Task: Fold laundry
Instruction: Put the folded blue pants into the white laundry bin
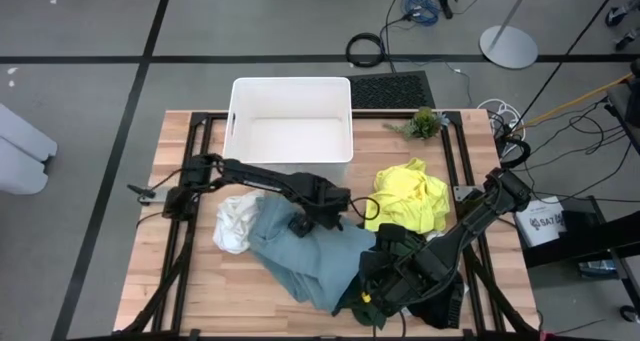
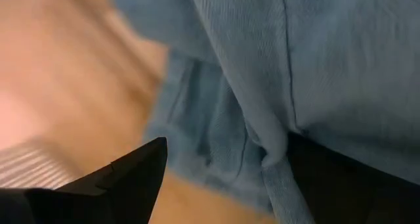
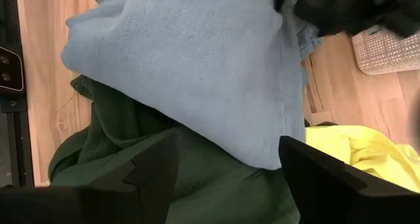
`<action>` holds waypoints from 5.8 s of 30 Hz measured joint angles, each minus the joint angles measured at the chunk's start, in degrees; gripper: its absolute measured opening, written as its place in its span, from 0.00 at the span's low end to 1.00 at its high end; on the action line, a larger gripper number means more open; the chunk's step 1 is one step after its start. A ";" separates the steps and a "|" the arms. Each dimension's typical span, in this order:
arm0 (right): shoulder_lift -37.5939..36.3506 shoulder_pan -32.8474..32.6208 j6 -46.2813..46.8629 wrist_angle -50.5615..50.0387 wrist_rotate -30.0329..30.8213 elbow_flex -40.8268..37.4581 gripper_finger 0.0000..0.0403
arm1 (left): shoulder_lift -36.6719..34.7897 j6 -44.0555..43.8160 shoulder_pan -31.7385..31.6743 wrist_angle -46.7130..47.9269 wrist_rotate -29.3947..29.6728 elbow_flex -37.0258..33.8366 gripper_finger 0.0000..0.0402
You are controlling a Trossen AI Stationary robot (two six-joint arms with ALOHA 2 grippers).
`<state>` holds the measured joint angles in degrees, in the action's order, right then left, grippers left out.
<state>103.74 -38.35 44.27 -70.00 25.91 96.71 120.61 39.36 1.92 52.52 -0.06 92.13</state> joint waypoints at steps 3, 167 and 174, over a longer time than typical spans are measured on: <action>0.00 0.00 -0.44 0.07 0.02 0.00 0.61 | 3.57 0.24 -0.29 -0.10 -1.60 0.29 0.81; -1.85 1.22 -1.46 2.08 5.62 0.07 0.61 | -19.77 -32.45 -40.58 31.37 -5.89 0.86 0.04; -1.84 1.20 -2.07 2.09 5.62 0.07 0.61 | -17.17 -25.41 -40.01 35.63 -3.60 0.85 0.04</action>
<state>101.91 -37.15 42.20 -67.91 31.53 96.77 103.44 13.95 -38.09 88.16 -3.66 92.98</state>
